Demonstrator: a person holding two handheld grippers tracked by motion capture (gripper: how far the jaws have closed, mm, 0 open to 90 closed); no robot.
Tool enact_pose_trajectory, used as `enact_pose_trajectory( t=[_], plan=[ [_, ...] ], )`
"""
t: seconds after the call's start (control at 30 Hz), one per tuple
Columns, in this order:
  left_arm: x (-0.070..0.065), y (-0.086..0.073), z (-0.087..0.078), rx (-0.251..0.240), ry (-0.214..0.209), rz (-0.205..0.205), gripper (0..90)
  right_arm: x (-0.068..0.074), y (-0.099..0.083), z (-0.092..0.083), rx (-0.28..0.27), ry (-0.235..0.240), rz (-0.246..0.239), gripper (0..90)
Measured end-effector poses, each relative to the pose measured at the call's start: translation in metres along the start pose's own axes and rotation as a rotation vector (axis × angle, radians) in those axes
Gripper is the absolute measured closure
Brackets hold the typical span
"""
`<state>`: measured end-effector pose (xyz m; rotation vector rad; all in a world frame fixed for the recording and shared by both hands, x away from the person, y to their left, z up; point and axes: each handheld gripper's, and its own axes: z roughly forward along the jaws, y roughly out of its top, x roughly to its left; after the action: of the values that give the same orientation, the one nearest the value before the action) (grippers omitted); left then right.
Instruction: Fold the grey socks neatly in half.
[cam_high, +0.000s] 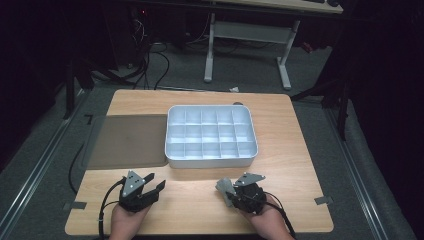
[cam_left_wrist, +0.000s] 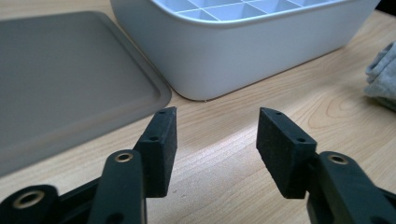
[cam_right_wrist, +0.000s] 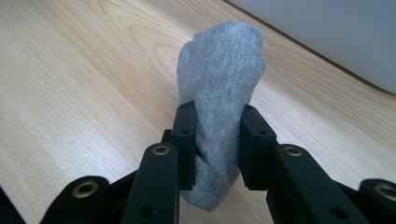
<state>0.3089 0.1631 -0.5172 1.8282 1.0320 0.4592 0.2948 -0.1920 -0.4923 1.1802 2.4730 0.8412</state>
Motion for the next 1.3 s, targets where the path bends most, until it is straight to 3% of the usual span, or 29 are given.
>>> enact_pose_trajectory(
  t=[0.13, 0.3, 0.37, 0.43, 0.57, 0.67, 0.8, 0.93, 1.3],
  plan=[
    [0.003, -0.004, 0.005, 0.024, -0.010, -0.005, 45.0, -0.005, 0.000, -0.004, 0.032, -0.034, 0.007, 72.0],
    [0.000, -0.003, 0.003, 0.017, -0.045, -0.015, 42.7, -0.016, -0.002, -0.012, 0.068, -0.053, 0.018, 72.2],
    [-0.003, -0.001, 0.002, 0.011, -0.050, 0.004, 42.3, -0.020, -0.002, -0.016, 0.072, -0.055, 0.031, 72.1],
    [-0.007, 0.000, 0.002, 0.011, -0.047, 0.037, 42.0, -0.024, -0.005, -0.019, 0.091, -0.083, 0.002, 72.0],
    [-0.010, -0.001, 0.005, 0.021, -0.052, 0.056, 41.7, -0.031, -0.010, -0.022, 0.090, -0.077, 0.008, 71.9],
    [-0.009, -0.002, 0.004, 0.018, -0.052, 0.035, 41.6, -0.039, -0.012, -0.024, 0.100, -0.073, 0.048, 71.9],
    [-0.006, -0.001, 0.001, 0.001, -0.043, 0.057, 41.6, -0.047, -0.013, -0.026, 0.099, -0.080, 0.035, 71.9],
    [-0.001, -0.002, -0.002, -0.005, -0.037, 0.019, 41.4, -0.055, -0.016, -0.025, 0.109, -0.071, 0.055, 71.9],
    [-0.001, -0.002, 0.000, -0.002, -0.040, 0.036, 41.1, -0.069, -0.019, -0.034, 0.159, -0.088, 0.046, 71.9]
  ],
)
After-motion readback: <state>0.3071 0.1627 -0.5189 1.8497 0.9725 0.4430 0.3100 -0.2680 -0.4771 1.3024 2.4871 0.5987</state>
